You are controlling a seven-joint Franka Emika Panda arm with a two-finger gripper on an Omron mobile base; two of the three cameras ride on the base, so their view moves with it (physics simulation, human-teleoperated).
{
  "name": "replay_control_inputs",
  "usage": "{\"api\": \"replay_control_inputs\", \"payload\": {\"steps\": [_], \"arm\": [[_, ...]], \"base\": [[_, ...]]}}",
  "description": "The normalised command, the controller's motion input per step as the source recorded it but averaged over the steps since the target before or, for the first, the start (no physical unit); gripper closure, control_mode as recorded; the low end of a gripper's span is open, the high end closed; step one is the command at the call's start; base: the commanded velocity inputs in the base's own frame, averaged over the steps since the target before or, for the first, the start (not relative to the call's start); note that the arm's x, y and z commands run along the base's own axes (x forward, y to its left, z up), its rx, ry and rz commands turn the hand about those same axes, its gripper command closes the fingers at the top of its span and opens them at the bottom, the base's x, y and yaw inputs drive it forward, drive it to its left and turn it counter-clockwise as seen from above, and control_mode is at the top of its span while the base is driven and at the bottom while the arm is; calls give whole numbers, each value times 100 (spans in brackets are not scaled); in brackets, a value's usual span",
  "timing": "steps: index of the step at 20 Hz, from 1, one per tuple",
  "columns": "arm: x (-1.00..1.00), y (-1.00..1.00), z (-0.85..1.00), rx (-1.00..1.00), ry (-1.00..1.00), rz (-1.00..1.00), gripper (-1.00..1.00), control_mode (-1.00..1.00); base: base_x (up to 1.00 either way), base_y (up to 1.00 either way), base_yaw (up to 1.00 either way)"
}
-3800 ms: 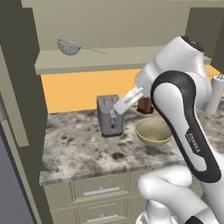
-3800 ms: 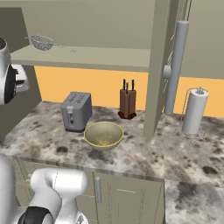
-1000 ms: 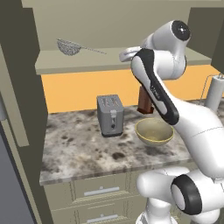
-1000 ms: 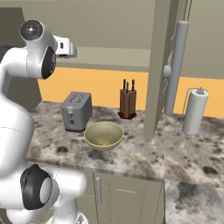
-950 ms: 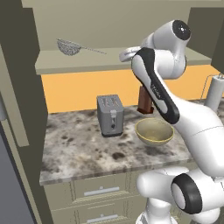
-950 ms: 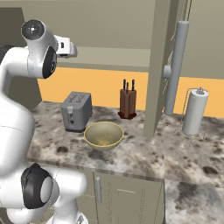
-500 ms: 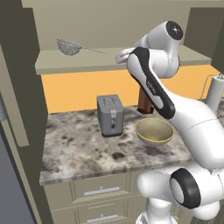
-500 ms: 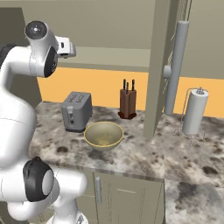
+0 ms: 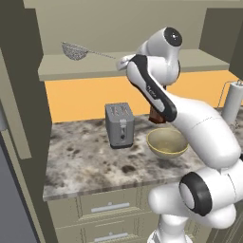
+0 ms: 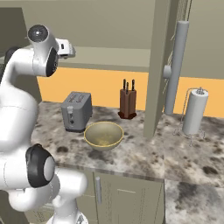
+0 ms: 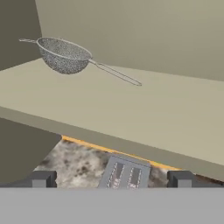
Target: Open the cabinet and setup a tea strainer by placing it in the bowl upright.
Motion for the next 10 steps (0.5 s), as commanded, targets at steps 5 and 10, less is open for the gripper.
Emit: {"api": "replay_control_inputs", "payload": {"steps": [5, 10], "arm": [[42, 17, 0, -5, 8, 3, -100, -100], [44, 6, 0, -4, 2, 2, -100, -100]], "base": [[0, 0, 0], [0, 0, 0]]}}
